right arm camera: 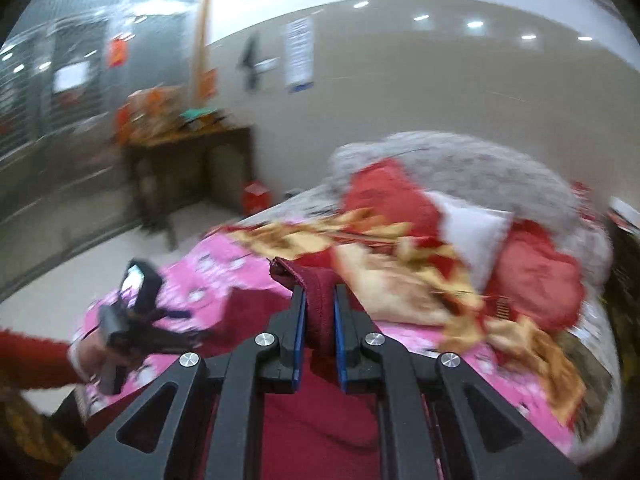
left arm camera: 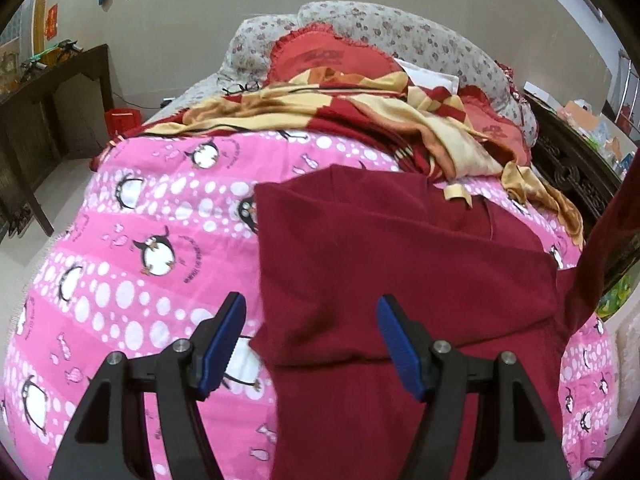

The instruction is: Fold small clothes

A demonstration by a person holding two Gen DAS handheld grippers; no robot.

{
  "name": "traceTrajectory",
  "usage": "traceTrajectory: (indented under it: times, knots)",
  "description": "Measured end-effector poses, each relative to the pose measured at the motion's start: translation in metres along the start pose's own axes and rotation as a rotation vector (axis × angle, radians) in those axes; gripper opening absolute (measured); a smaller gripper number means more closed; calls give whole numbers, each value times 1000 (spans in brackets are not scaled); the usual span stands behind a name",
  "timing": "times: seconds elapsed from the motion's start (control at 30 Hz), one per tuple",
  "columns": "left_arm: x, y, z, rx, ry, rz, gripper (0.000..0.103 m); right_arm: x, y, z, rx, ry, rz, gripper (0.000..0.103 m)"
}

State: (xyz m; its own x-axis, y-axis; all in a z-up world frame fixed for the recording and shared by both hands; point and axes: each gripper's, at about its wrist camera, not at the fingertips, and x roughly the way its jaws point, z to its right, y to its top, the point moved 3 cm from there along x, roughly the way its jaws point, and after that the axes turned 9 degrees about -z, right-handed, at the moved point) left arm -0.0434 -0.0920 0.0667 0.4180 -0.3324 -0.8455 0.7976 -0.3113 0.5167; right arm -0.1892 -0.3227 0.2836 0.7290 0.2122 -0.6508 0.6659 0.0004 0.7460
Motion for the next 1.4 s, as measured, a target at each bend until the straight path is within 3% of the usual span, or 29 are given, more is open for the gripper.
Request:
traceTrajectory:
  times: [0.17,0.4,0.6,0.73,0.8,0.97,1.1,1.23,1.27,1.3,1.37,1.4]
  knots:
    - [-7,-2,-20,-33,2,10,72,64,17,-49,-122,189,-112,27]
    - [-8,-10,-56,-62,36,3,72,178,1,-101,-195,424,-352,27]
    - [-9,-13,-78,-90,42,7,72,278,-34,-116,-204,377,-544,29]
    - [-8,-11,-80,-85,25,11,72,315,-37,-99,-132,245,-576,37]
    - [-7,-9,-75,-73,6,15,72,313,-32,-78,-29,165,-547,41]
    - [8,0,-52,-19,-21,-4,73,257,-31,-25,198,155,-404,45]
    - [27,11,-31,17,-15,-15,74,192,-63,9,302,124,-321,48]
    - [51,25,-14,29,-4,-39,73,135,-114,43,353,-57,-304,48]
    - [55,28,-10,36,-7,-44,67,120,-130,58,388,-114,-311,49]
    - [58,30,-6,41,-13,-53,47,107,-141,74,431,-140,-313,50]
    - [62,34,1,46,-23,-82,20,92,-164,101,541,-176,-316,56]
    - [59,37,5,44,-19,-78,20,90,-175,115,600,-199,-326,58]
